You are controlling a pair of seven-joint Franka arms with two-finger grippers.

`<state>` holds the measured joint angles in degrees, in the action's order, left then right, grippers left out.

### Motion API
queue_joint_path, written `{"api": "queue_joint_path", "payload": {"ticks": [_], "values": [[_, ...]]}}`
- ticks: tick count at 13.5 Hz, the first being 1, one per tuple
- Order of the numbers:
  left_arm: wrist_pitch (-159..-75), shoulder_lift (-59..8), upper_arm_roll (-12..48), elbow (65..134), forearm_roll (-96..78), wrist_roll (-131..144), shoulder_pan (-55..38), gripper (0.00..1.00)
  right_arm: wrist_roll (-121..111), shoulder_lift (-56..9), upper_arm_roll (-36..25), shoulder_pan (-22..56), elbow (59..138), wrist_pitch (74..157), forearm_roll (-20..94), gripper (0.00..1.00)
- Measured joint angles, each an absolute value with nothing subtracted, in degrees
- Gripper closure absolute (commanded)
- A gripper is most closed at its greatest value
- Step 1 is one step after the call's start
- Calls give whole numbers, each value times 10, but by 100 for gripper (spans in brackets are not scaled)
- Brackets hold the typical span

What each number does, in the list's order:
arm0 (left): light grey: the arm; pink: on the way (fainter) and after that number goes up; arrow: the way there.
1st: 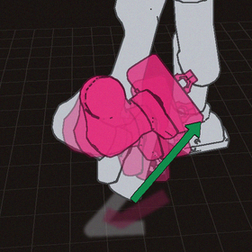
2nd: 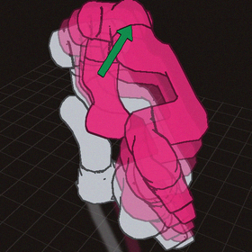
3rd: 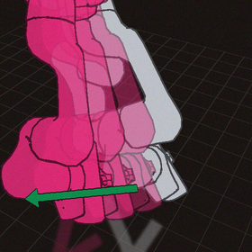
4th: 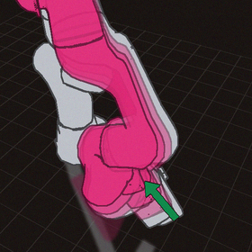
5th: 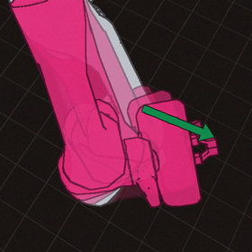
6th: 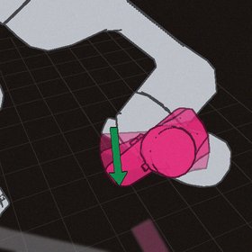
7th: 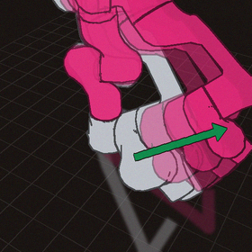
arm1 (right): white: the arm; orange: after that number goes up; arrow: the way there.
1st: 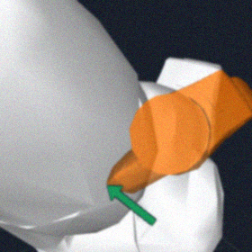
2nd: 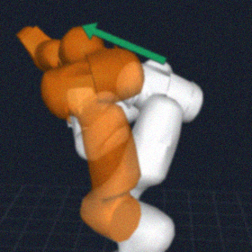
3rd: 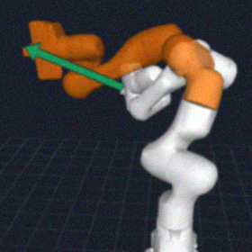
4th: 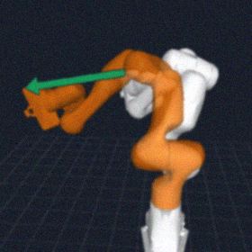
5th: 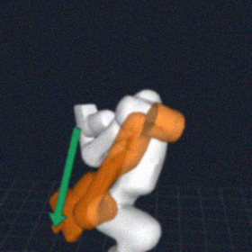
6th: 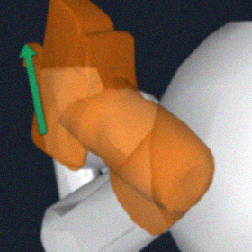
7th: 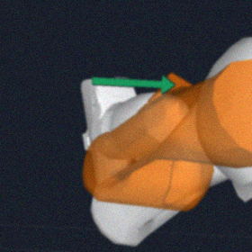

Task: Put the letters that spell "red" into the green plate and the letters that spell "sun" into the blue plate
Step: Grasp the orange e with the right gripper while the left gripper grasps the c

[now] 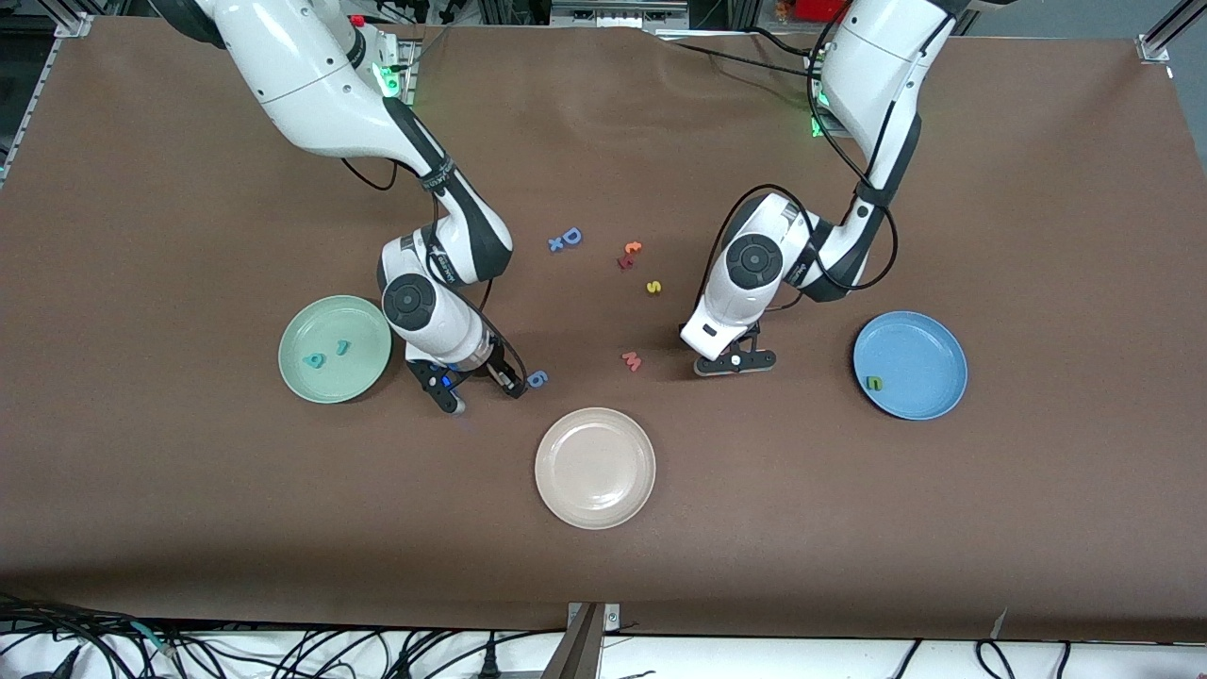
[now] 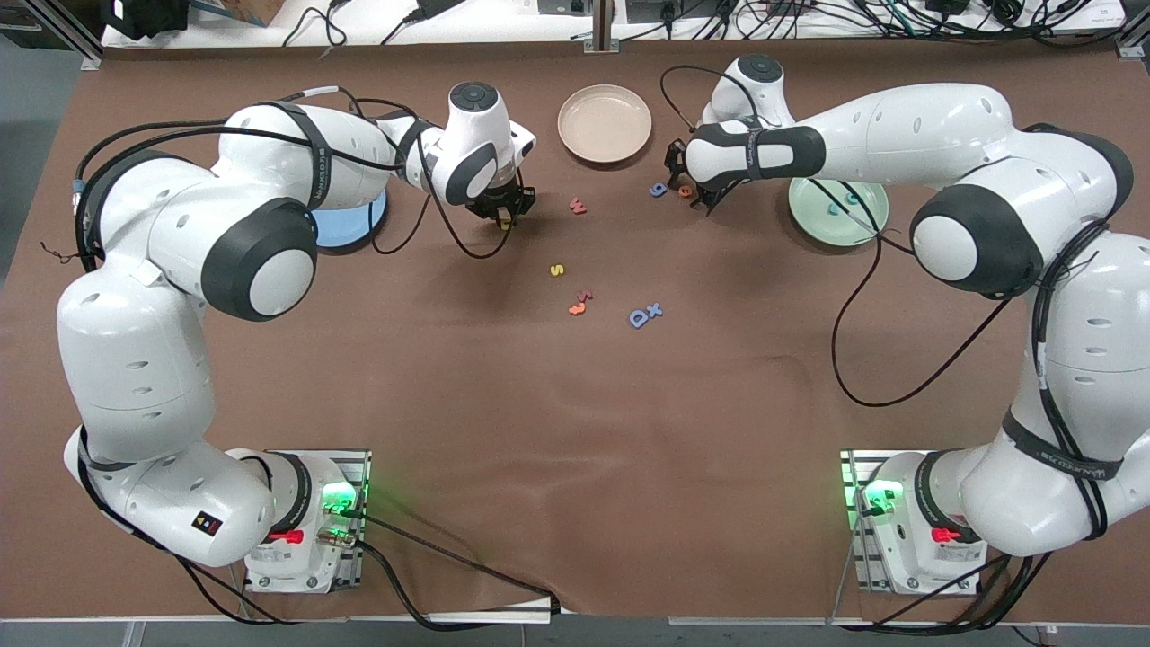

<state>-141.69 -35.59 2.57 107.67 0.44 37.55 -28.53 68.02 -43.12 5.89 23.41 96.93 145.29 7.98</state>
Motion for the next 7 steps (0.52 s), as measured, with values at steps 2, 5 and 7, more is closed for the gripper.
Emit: {"api": "queue_joint_path", "payload": {"ticks": [2, 5, 7], "values": [[-1383, -348, 21, 1067, 4, 359, -282, 92, 680, -431, 59, 234, 967, 1454, 80, 70], [-1327, -320, 18, 1062, 5, 315, -265, 91, 680, -431, 59, 234, 964, 1455, 80, 83], [-1290, -302, 16, 1061, 5, 264, -239, 91, 680, -431, 59, 234, 964, 1455, 80, 90]]}}
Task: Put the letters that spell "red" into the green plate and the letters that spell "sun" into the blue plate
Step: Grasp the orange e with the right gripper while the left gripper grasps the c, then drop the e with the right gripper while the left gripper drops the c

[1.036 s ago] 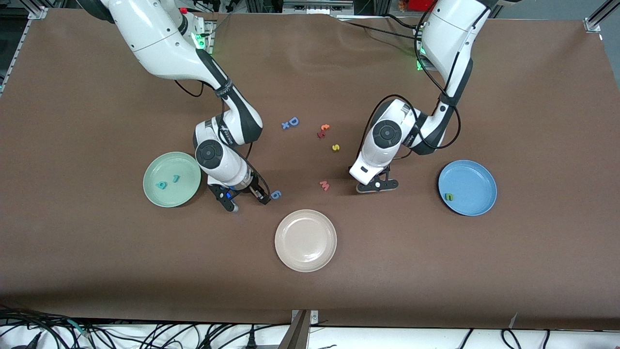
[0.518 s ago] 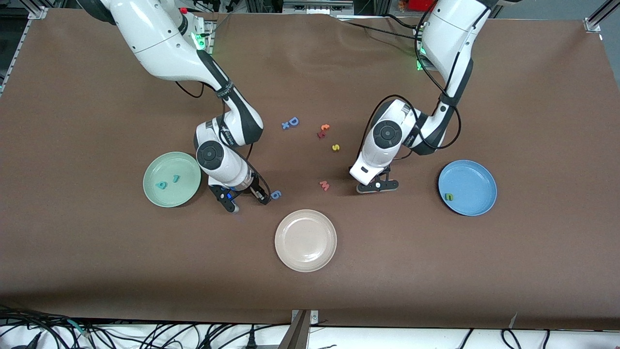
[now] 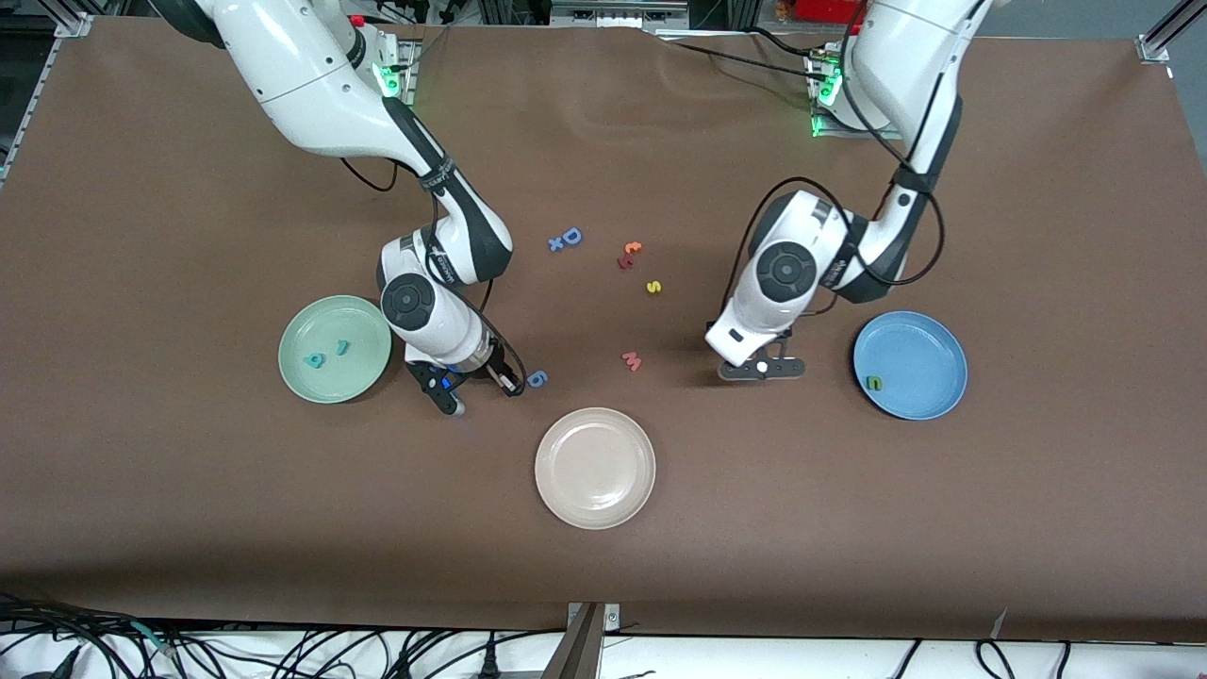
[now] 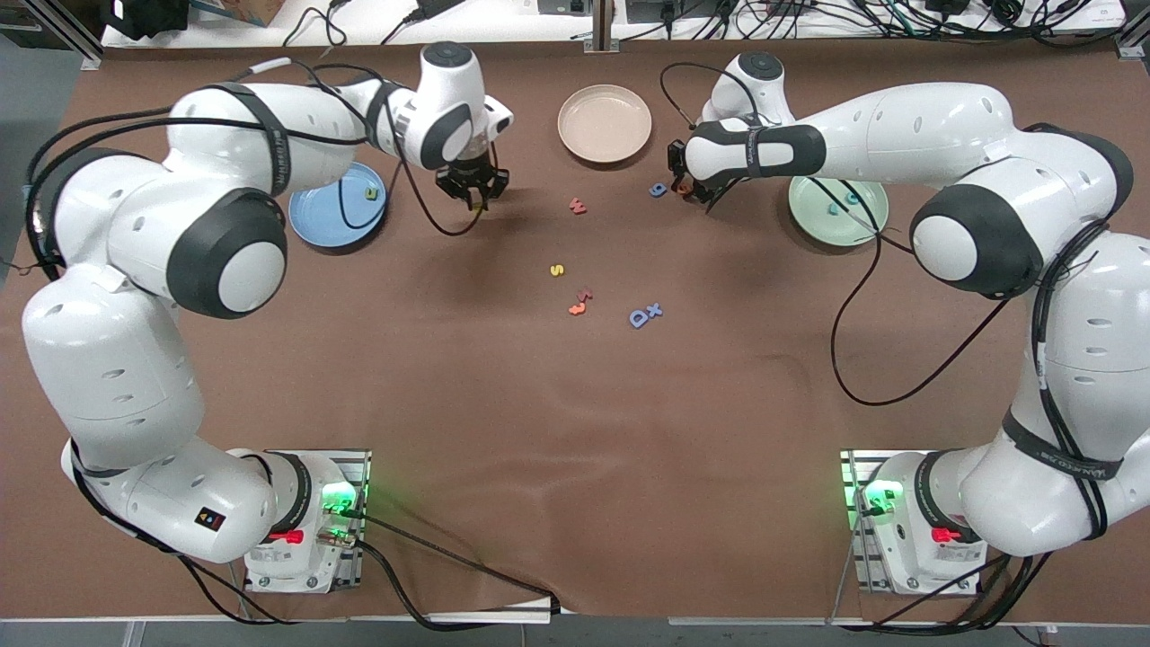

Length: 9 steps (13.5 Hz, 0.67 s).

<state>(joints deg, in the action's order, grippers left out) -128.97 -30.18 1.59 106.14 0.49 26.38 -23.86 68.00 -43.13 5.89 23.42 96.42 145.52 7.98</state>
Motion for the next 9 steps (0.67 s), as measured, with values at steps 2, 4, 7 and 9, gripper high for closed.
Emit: {"api": "queue_joint_path", "payload": {"ticks": [2, 4, 7, 9], "values": [[-1254, -285, 15, 1061, 5, 194, -201, 91, 680, -431, 59, 234, 964, 1455, 80, 91], [-1232, -273, 14, 1061, 5, 131, -163, 91, 679, -431, 57, 234, 962, 1445, 78, 92], [-1217, -268, 14, 1062, 5, 59, -125, 91, 674, -419, 40, 233, 937, 1346, 53, 92], [-1215, -268, 14, 1063, 15, 6, -101, 90, 643, -394, 20, 226, 912, 1250, 49, 94]]}}
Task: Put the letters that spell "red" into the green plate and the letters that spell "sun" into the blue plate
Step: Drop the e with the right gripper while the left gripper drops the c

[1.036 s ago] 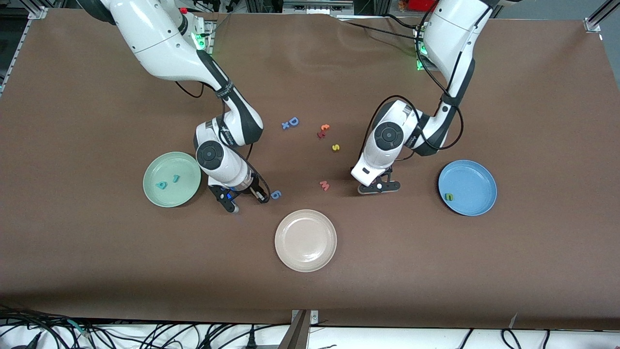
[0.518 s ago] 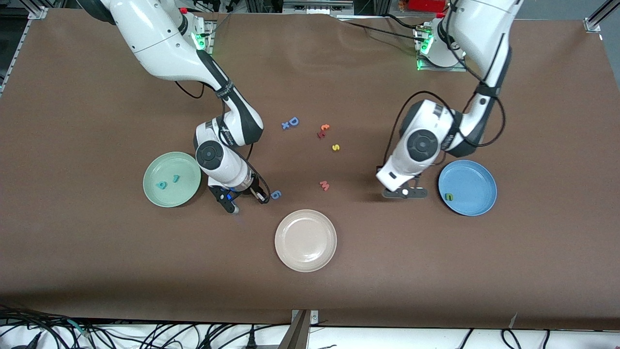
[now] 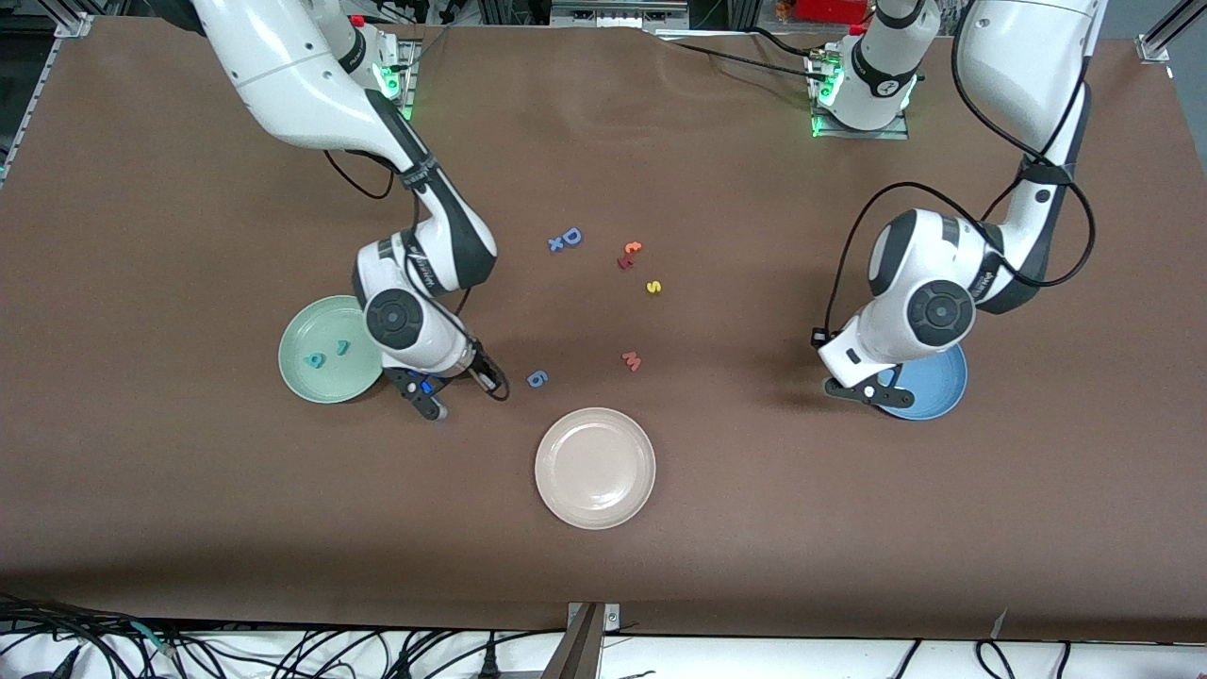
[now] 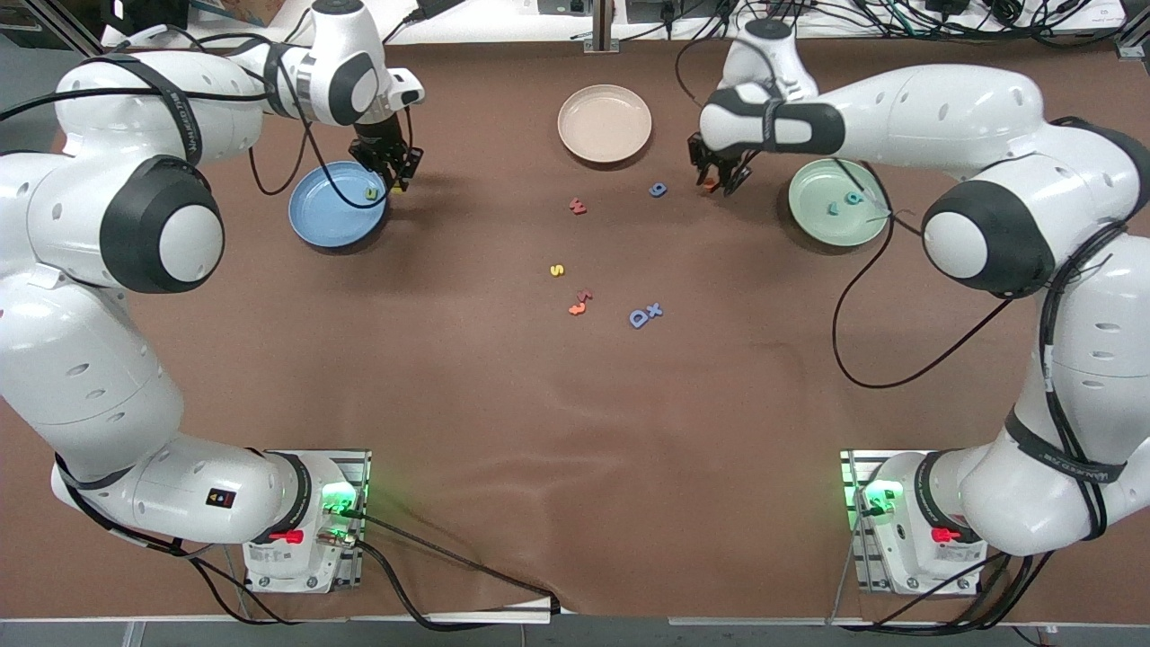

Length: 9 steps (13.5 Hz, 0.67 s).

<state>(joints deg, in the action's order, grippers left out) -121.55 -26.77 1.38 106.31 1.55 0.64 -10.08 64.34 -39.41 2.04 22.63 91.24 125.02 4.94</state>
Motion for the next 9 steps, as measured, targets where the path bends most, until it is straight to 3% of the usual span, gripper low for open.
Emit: {"api": "queue_joint_path", "payload": {"ticks": [4, 7, 8, 9], "values": [[-1216, -268, 14, 1058, 52, -105, -37, 88, 515, -339, -27, 191, 904, 1107, 49, 94], [-1216, -281, 14, 1034, 52, -181, -1, 78, 430, -333, -68, 180, 927, 1095, 52, 94], [-1216, -290, 14, 1025, 52, -192, 3, 57, 408, -333, -75, 176, 942, 1103, 59, 94], [-1216, -298, 14, 1018, 52, -196, 4, 8, 388, -333, -77, 171, 961, 1118, 68, 94]]}}
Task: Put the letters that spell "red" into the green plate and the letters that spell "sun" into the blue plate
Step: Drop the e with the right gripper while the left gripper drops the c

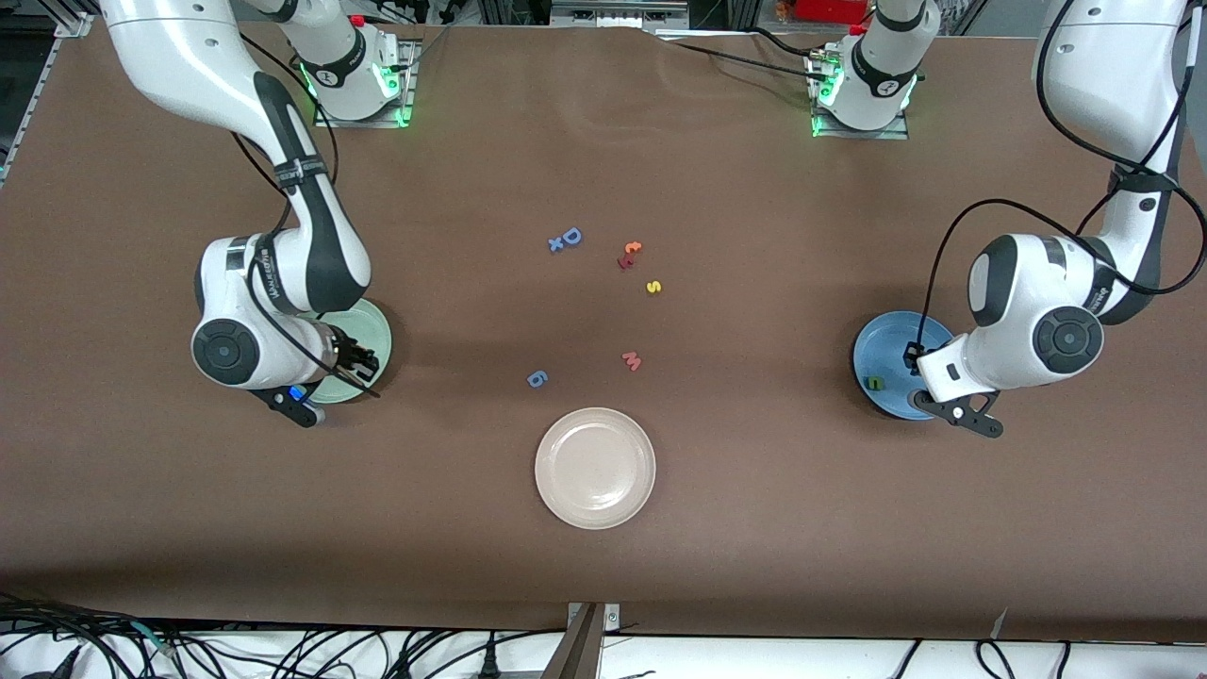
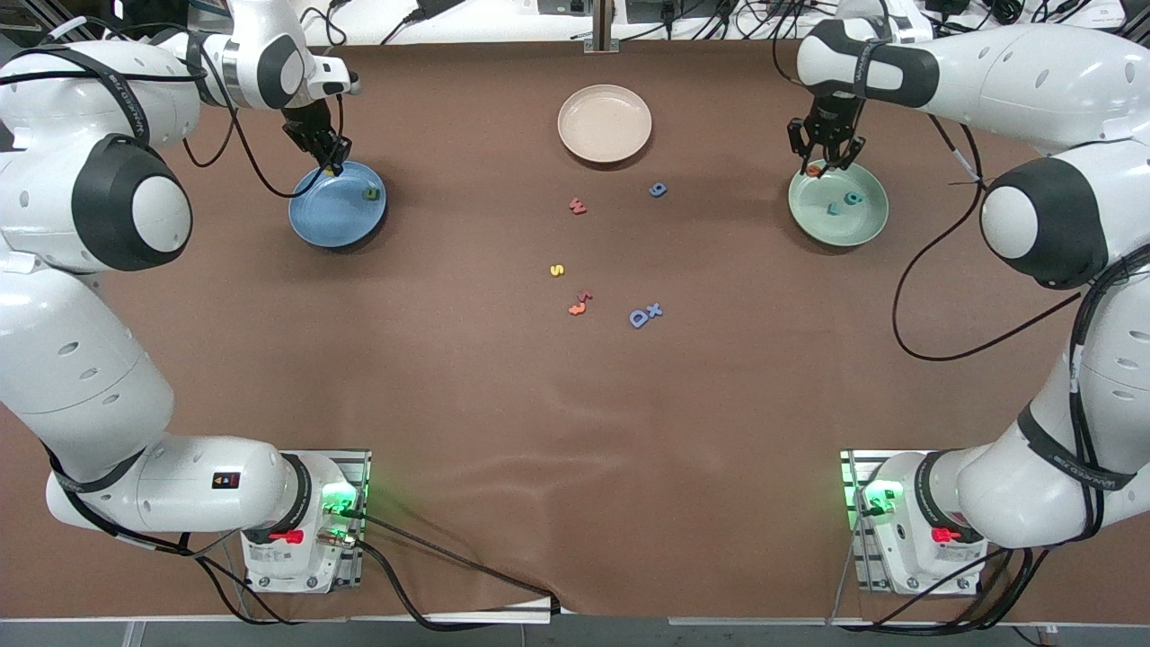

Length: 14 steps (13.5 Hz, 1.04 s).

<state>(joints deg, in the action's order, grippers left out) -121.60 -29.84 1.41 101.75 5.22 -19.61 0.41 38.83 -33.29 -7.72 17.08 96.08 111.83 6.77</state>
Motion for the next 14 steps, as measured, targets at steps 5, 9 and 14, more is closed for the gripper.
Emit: {"api": "queue_joint_path", "payload": {"ticks": [5, 9, 14], "values": [[-1216, -314, 17, 1006, 52, -196, 7, 0, 353, -335, -78, 163, 1039, 1210, 88, 6], [-1216, -314, 30, 1004, 52, -152, 3, 0, 349, -324, -79, 163, 1036, 1216, 88, 1], [-1199, -314, 96, 1004, 52, 22, -18, 0, 345, -268, -101, 163, 981, 1141, 88, 1]]}}
